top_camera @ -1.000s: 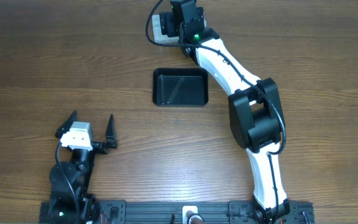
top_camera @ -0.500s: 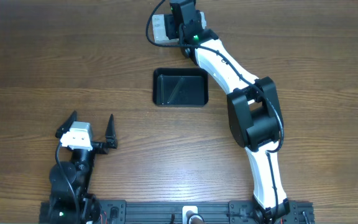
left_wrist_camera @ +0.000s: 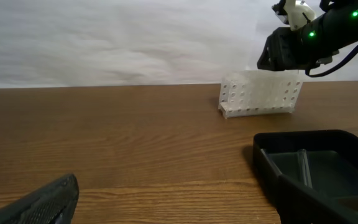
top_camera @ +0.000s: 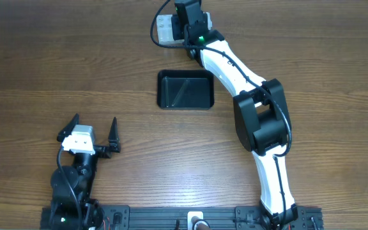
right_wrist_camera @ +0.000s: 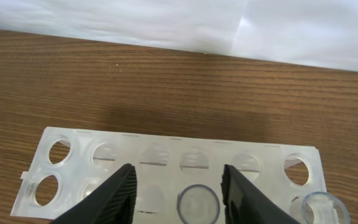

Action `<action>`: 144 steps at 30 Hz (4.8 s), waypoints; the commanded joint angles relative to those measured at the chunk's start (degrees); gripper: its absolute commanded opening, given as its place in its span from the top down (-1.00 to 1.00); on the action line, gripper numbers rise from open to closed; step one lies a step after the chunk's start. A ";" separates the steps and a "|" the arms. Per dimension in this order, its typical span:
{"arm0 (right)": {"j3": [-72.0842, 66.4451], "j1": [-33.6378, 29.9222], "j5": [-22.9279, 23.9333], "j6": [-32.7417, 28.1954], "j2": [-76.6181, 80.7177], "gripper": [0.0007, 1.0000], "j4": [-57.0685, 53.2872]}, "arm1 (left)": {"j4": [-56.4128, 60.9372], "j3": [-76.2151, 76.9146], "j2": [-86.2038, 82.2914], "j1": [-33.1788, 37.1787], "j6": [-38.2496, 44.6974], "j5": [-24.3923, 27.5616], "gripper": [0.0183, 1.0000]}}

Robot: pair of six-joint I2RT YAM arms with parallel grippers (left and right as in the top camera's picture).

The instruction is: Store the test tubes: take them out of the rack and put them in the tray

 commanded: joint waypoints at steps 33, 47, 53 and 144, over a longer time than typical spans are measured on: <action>1.79 0.57 2.91 0.04 -0.74 0.81 0.24 | 0.13 -0.39 -0.46 0.28 0.66 0.76 -1.00; 2.60 0.46 3.21 -2.64 -19.10 0.82 -0.90 | 0.13 -0.39 -0.46 0.31 0.66 0.76 -1.00; 2.60 0.46 -2.47 -2.62 -27.58 0.83 -12.00 | 0.13 -0.39 -0.46 0.28 0.66 0.76 -1.00; -11.85 -3.28 9.70 -10.36 -5.81 -0.80 10.84 | 0.13 -0.39 -0.46 0.28 0.66 0.76 -1.00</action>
